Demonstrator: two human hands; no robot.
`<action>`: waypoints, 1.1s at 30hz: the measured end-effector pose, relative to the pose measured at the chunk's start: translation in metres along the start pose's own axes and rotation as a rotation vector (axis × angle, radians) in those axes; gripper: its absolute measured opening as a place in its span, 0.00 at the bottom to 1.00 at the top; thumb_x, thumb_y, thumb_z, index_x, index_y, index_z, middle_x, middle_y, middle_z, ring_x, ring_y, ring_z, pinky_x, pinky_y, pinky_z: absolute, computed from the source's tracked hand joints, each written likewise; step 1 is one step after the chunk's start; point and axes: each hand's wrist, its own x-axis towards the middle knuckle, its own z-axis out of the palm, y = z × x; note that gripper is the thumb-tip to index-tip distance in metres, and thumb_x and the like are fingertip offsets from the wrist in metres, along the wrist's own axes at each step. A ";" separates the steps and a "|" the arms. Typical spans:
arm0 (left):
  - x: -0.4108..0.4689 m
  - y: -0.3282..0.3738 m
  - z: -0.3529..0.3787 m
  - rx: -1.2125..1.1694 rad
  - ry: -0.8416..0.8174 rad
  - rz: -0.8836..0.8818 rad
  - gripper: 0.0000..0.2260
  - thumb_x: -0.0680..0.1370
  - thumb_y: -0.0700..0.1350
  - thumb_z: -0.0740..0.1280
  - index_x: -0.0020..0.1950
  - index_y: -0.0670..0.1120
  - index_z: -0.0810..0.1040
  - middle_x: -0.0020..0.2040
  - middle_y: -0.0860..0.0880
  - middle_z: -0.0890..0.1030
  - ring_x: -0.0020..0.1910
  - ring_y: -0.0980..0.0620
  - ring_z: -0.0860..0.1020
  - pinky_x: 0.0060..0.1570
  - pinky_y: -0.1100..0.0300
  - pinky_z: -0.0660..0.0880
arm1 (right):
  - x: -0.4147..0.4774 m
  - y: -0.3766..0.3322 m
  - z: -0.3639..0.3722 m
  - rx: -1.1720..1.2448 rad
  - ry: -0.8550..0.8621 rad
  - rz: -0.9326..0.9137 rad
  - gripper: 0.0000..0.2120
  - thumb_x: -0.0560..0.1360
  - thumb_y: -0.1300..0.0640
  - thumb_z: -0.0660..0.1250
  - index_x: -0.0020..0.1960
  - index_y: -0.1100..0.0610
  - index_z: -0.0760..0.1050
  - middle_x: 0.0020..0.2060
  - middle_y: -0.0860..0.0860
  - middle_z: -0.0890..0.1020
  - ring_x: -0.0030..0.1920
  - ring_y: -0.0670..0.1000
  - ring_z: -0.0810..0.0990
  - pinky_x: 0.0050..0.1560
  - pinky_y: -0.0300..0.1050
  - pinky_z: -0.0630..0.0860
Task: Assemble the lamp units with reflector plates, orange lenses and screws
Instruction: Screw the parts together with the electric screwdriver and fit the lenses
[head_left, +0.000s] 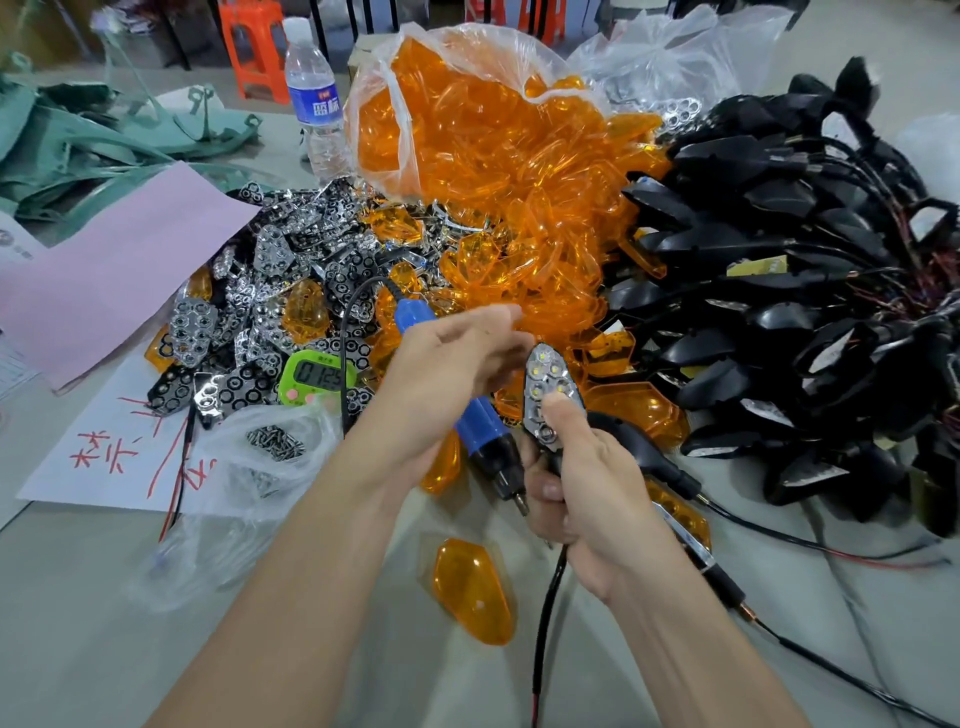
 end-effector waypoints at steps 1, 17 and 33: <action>0.002 0.004 -0.002 -0.021 0.041 0.002 0.12 0.84 0.51 0.64 0.61 0.49 0.84 0.52 0.50 0.88 0.52 0.54 0.86 0.53 0.59 0.83 | -0.001 0.000 -0.004 0.002 0.009 -0.005 0.24 0.82 0.40 0.60 0.40 0.59 0.73 0.24 0.47 0.66 0.19 0.44 0.61 0.20 0.36 0.57; -0.030 0.063 0.007 0.228 -0.020 0.436 0.11 0.81 0.46 0.68 0.59 0.58 0.85 0.51 0.61 0.86 0.53 0.62 0.82 0.52 0.64 0.78 | -0.016 -0.027 -0.004 0.160 -0.157 -0.301 0.30 0.66 0.34 0.67 0.45 0.63 0.72 0.23 0.46 0.67 0.22 0.45 0.61 0.22 0.35 0.59; 0.021 -0.035 0.035 1.396 -0.059 0.335 0.03 0.79 0.48 0.69 0.47 0.56 0.79 0.46 0.54 0.80 0.46 0.48 0.81 0.47 0.57 0.67 | 0.002 -0.022 -0.025 0.216 0.017 -0.175 0.24 0.83 0.41 0.59 0.38 0.58 0.73 0.24 0.49 0.64 0.21 0.45 0.59 0.21 0.36 0.58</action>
